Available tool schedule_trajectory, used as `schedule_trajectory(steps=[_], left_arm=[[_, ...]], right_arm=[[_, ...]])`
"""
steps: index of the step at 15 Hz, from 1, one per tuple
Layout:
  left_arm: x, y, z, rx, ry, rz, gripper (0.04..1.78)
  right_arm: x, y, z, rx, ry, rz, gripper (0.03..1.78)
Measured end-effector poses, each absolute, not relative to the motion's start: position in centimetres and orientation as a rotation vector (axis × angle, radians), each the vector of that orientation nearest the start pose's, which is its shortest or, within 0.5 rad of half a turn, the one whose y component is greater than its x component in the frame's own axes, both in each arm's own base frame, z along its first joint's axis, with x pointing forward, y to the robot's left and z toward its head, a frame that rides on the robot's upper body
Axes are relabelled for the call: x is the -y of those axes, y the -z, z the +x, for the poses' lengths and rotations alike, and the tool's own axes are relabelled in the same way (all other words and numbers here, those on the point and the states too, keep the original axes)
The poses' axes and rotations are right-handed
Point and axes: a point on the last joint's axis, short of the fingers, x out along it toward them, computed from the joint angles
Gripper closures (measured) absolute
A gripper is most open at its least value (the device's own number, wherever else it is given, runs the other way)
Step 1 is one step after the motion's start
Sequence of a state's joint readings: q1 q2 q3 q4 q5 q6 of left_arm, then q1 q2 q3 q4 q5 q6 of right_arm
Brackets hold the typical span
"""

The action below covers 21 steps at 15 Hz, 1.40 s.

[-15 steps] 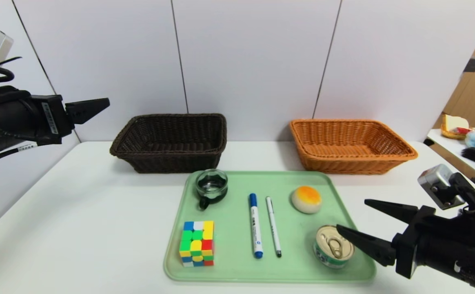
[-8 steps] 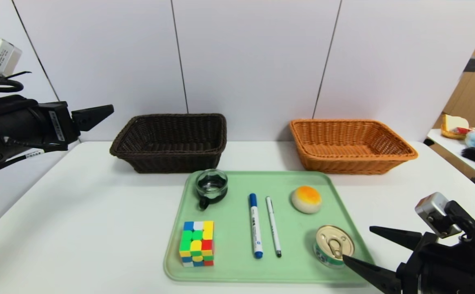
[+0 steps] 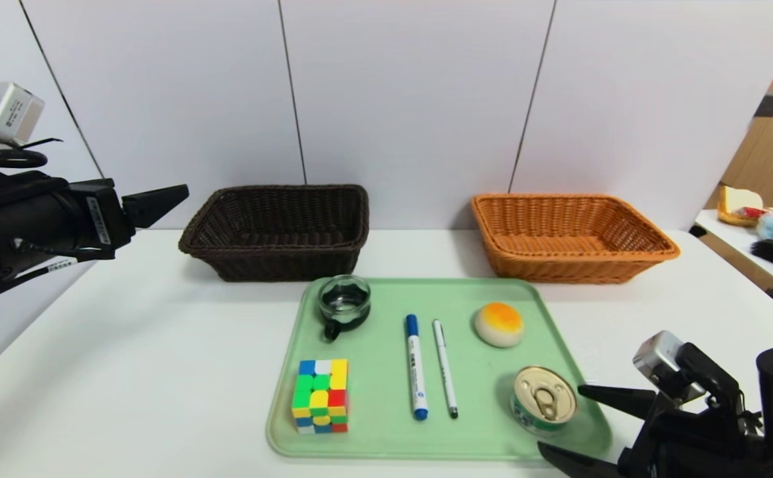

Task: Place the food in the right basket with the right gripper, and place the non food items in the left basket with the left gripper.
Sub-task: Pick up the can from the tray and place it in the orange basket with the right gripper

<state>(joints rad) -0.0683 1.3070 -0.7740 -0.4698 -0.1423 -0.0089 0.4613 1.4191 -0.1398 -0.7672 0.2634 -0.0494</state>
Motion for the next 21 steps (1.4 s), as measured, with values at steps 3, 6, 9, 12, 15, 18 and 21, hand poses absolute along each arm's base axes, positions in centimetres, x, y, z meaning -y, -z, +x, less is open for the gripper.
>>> schedule_trajectory(steps=[3,6,9,12,15,18,21], left_arm=[[1.8,-25.8,21.2,-0.068,0.208,-0.012,0.13],[1.7,-25.7,21.1,-0.072,0.207,-0.020,0.13],[1.7,-25.7,21.1,-0.073,0.204,-0.024,0.13],[1.6,-25.4,21.0,-0.081,0.200,-0.023,0.13],[1.6,-25.3,21.0,-0.085,0.198,-0.024,0.13],[1.6,-25.3,20.9,-0.062,0.197,-0.022,0.13],[1.6,-25.3,20.9,-0.057,0.198,-0.022,0.13]], right_arm=[[-8.4,-9.9,15.1,-0.517,-0.733,-0.107,0.11],[-8.9,-10.0,16.1,-0.518,-0.729,-0.109,0.11],[-9.3,-9.8,16.9,-0.528,-0.729,-0.111,0.11],[-9.6,-9.4,17.4,-0.534,-0.727,-0.110,0.11],[-9.9,-8.8,18.2,-0.520,-0.720,-0.107,0.11],[-10.1,-7.9,18.8,-0.514,-0.715,-0.109,0.11],[-10.0,-7.1,18.6,-0.531,-0.713,-0.110,0.11]])
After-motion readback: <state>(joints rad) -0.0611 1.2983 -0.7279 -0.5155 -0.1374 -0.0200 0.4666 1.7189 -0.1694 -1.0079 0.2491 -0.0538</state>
